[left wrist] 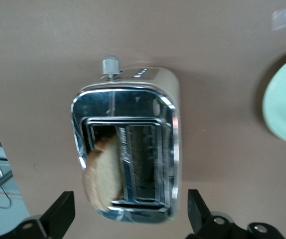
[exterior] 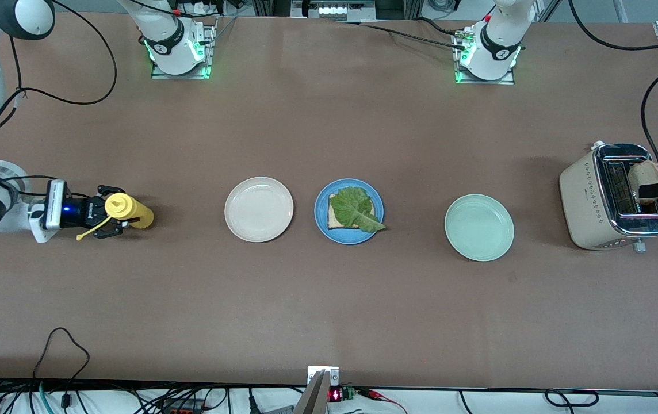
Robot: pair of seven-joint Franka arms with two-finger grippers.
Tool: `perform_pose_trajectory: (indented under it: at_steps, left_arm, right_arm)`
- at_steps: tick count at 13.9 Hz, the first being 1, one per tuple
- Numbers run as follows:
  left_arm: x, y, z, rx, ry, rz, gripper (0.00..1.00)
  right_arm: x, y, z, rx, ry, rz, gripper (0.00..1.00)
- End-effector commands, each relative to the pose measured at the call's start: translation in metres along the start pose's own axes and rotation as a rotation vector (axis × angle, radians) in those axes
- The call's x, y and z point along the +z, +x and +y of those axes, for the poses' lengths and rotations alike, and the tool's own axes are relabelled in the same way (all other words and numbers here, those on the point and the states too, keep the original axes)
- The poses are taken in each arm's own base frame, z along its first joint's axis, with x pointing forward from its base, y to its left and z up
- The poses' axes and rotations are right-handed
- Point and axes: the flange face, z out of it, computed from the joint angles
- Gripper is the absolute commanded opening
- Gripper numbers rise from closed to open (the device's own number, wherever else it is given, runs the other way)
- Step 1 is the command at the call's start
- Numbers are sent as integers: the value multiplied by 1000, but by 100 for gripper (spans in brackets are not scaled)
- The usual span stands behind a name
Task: Make sandwich in blue plate with both arms
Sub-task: 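Release the bottle with the right gripper while the left gripper grasps bread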
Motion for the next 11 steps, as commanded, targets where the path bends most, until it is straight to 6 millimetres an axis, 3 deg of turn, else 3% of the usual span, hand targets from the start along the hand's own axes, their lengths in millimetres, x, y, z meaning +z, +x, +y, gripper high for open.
perform_pose_trajectory:
  at_steps: [1, 3, 5, 7, 8, 9, 11]
  left_arm:
    - [39, -15, -39, 89, -7, 25, 97]
    - [60, -23, -52, 114, -29, 15, 92]
    - [80, -31, -64, 106, -63, 3, 85]
    - [89, -34, -62, 110, -101, 8, 78]
    - [94, -35, -64, 95, -144, 19, 72]
    - [99, -36, -63, 90, -165, 15, 60]
    - [103, -37, -62, 103, -170, 5, 27]
  right_arm:
    - [-1, -14, -2, -45, -19, 69, 36]
    - [-3, -21, -5, -59, -27, 77, 41]
    - [-3, -26, -8, -59, -25, 89, 54]
    - [-9, -29, -11, -55, -37, 91, 73]
    - [-10, -29, -11, -53, -37, 90, 91]
    - [-14, -29, -13, -50, -42, 89, 100]
    - [-27, -20, -13, -63, -30, 52, 100]
